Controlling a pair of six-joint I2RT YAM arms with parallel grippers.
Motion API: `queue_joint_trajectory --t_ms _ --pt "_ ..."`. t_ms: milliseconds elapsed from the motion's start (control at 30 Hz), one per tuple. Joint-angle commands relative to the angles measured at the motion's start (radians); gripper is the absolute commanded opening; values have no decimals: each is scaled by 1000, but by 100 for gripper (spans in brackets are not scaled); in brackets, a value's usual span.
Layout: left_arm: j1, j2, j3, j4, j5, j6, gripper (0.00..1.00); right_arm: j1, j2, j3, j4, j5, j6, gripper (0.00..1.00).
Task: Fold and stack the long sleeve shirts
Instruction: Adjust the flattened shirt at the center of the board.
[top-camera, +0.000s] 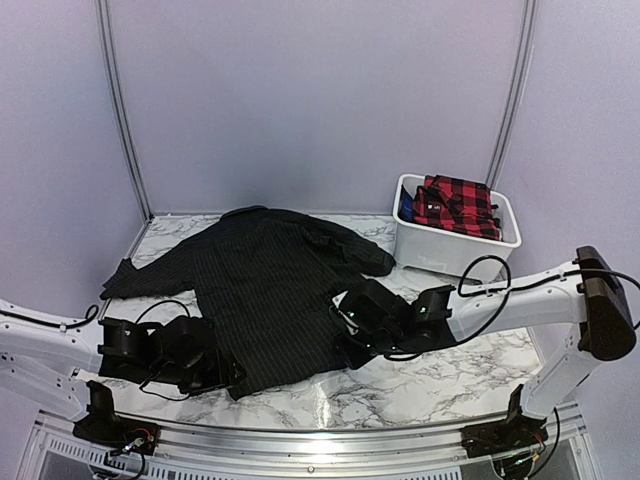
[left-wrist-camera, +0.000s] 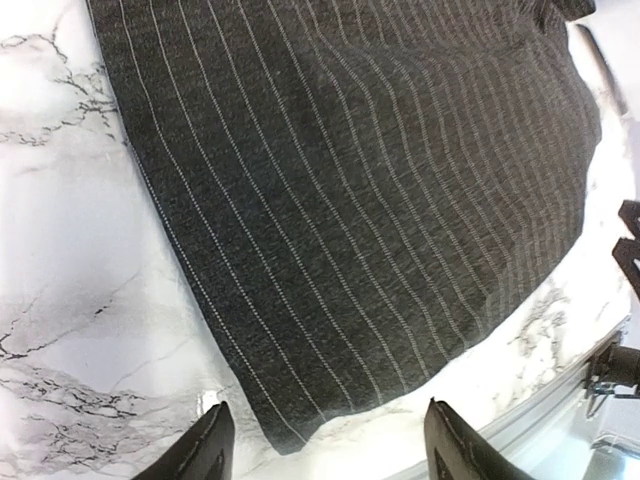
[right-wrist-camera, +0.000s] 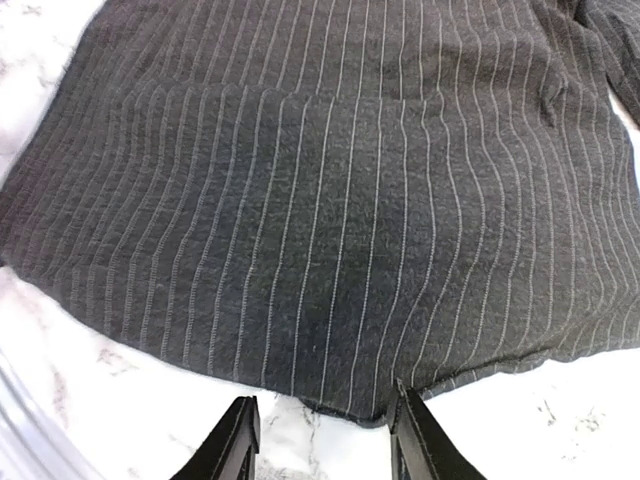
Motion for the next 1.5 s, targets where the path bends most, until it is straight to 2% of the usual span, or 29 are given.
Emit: queue_joint_trajectory --t_ms 0,167,300,567,633,700,867,1000,1133,1267,1467 --pt "-17 50 12 1 -47 -29 71 -7 99 68 33 20 -42 40" --pt "-19 61 -21 42 -24 6 82 -12 211 107 97 16 -41 41" --pt "-20 46 -65 86 -17 35 87 -18 319 180 94 34 -40 43" --pt "-16 59 -127 242 5 48 85 -49 410 242 30 16 -19 57" --pt "-14 99 -118 281 18 49 80 -48 413 240 7 -5 -15 57" --pt "-13 136 -97 285 38 49 69 -35 403 227 -18 -31 -1 56" --pt "-14 152 -79 268 142 9 21 25 324 150 -93 -95 55 56" --pt "-21 68 -81 159 228 -20 2 66 217 68 -170 -140 103 55" --pt "-22 -37 -79 67 301 -37 0 77 124 42 -247 -179 120 57" --pt "-25 -63 -76 14 368 -43 0 56 79 108 -301 -152 96 64" --pt "-66 -62 -96 -16 418 -61 0 -126 29 85 -252 -114 62 65"
